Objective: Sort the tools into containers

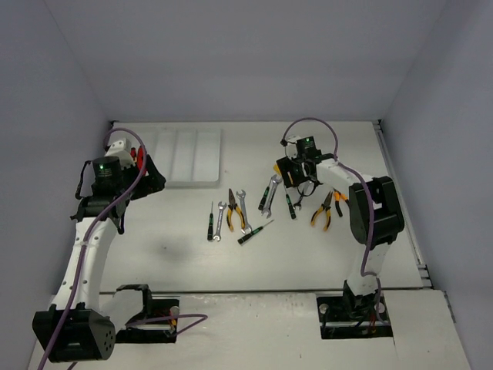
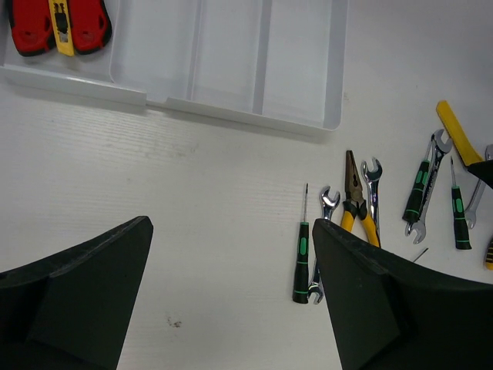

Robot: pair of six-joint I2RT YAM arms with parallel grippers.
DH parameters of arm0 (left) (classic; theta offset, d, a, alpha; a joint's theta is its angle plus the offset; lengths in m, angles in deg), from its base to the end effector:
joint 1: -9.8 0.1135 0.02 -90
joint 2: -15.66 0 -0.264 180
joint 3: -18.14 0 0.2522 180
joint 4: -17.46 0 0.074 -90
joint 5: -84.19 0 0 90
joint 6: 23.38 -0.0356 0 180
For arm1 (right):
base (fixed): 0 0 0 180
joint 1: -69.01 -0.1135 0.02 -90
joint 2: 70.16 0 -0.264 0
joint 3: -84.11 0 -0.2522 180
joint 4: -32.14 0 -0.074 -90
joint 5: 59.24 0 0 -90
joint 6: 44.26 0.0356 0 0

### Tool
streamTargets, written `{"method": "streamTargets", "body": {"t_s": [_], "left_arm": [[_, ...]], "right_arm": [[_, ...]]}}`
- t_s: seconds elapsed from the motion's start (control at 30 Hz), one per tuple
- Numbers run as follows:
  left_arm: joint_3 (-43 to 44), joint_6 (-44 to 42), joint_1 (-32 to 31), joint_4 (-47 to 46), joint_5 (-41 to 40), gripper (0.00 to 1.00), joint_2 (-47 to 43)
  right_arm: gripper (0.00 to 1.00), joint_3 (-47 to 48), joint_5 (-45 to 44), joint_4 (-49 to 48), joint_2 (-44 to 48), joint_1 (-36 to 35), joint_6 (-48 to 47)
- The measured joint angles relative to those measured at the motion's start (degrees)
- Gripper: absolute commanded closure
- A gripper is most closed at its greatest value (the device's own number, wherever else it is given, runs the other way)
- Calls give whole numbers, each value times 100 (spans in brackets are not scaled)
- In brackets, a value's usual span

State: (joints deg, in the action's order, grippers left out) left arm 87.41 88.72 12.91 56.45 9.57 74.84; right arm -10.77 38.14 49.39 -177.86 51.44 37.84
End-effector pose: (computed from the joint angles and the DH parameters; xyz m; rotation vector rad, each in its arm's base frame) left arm 0.2281 0.0029 0.3321 -0.2927 2.0702 -0.4805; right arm 0.3962 0.1303 0.1982 -0.5670 2.1979 0.2353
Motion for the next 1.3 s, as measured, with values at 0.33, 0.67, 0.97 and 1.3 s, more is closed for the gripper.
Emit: {"method": "streamTargets", "body": {"t_s": [0.33,0.67,0.97,1.3], "left_arm": [[0,0,0,-9,-49,17,0],[0,5,0,-9,-14,17,90],[10,104,-389,-23,295,17,278],[211,1105,-2038,-354,54,17,240]], "right_arm": [[45,262,164,-48,-601,104,-447],[86,418,183,-156,-759,108,-588],[99,567,237,-94,-680,108,-492],[100,67,133,-190,1384,-1009,281]]}}
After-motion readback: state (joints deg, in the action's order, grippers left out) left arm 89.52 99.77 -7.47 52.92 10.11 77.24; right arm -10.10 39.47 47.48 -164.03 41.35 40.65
